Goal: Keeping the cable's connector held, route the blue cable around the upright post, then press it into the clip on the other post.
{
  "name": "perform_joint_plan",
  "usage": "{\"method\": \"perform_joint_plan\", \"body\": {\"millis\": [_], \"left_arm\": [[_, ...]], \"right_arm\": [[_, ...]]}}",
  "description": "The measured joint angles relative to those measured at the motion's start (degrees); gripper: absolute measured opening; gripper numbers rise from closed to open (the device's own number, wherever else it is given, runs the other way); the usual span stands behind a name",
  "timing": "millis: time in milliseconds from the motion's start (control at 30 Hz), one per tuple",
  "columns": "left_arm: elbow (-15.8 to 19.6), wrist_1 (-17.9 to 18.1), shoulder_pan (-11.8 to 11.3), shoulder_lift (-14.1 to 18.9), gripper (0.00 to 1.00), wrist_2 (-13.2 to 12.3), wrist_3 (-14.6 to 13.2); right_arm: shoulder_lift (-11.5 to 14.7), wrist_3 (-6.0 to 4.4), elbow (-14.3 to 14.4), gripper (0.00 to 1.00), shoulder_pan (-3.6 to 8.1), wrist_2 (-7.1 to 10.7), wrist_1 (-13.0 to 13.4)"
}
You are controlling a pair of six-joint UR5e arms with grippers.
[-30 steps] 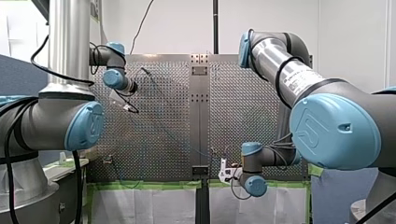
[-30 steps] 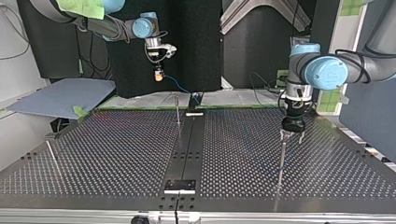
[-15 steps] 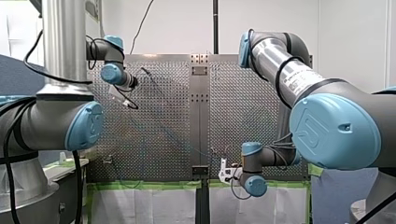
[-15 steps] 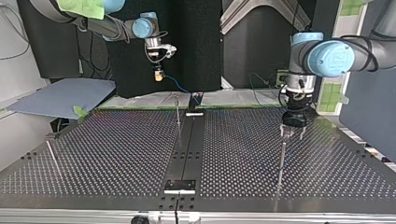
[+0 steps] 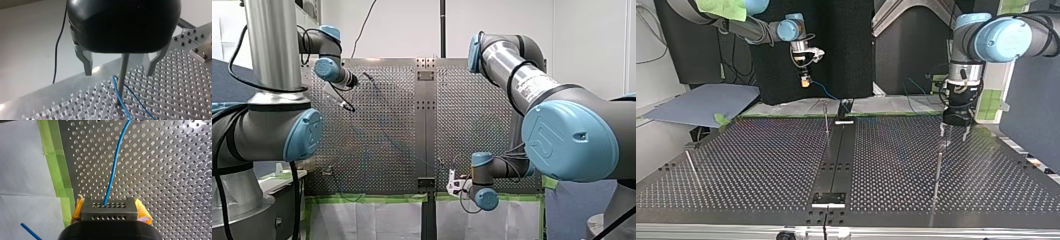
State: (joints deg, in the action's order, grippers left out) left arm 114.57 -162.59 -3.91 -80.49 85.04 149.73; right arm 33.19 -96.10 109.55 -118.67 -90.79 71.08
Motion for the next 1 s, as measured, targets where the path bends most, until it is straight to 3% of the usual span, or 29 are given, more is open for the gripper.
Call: {"method": "perform_joint_plan", "body": {"millis": [333, 533, 1000], "left_arm": [[-3.16, -2.64, -0.81, 5.70, 1.00, -3.34, -5.70], [-6.11, -5.50, -0.32, 7.37, 1.00, -1.41, -8.70], [-12.30, -11.69, 3.09, 2.70, 1.00, 4.69, -14.88]], "right_arm": [[0.00, -0.58, -0.02, 0.00, 0.31, 0.08, -0.17], [0.00, -0.75, -0.04, 0.00, 0.48, 0.11, 0.04], [0.00, -0.77, -0.09, 0.00, 0.51, 0.90, 0.43]]}}
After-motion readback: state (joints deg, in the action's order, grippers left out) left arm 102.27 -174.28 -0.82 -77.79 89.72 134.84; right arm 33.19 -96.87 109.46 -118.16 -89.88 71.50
